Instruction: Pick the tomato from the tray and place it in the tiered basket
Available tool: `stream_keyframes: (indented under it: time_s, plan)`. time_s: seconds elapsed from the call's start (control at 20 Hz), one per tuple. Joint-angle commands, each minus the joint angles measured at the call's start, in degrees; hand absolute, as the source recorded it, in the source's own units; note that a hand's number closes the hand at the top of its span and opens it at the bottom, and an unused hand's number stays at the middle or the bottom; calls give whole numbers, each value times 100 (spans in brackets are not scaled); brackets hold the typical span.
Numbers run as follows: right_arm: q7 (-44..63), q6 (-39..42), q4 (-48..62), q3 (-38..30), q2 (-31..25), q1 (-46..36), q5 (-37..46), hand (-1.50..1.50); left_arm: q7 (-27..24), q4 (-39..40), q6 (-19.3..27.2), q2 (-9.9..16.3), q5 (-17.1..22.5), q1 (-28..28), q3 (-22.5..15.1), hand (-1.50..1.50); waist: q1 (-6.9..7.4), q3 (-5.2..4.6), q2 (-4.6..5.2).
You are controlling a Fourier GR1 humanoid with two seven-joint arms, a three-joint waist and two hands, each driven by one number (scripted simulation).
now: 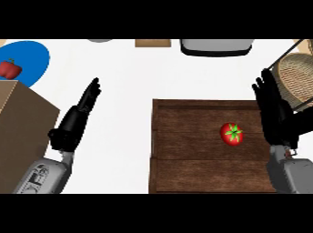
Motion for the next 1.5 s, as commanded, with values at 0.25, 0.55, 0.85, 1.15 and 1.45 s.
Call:
stream_keyframes:
  time_s: [0.25, 0.55, 0.85, 1.15, 1.45]
  plan:
    - [-498, -640, -1015, -946, -1425, 23, 1086, 150, 664, 530, 943, -57, 9, 1140, 532, 0, 11, 59, -126]
    - [-326, -2809, -1126, -2067, -172, 1027, 1034, -150, 584, 488, 993, -398, 59, 1420, 375, 0, -98, 71, -101]
    - [931, -2270, -3329, -1031, -287, 2510, 1666, -150, 712, 318, 1175, -648, -189, 1469, 156, 0, -66, 58, -88]
    - [2843, -1006, -3476, -237, -1534, 2937, 2261, -150, 789, 96, 817, -237, -8, 1592, 332, 0, 66, 26, -52]
    - [4950, -107, -4215, 136, -2614, 2857, 3282, -150, 1019, -58, 977, -279, -190, 1510, 212, 0, 160, 18, -32]
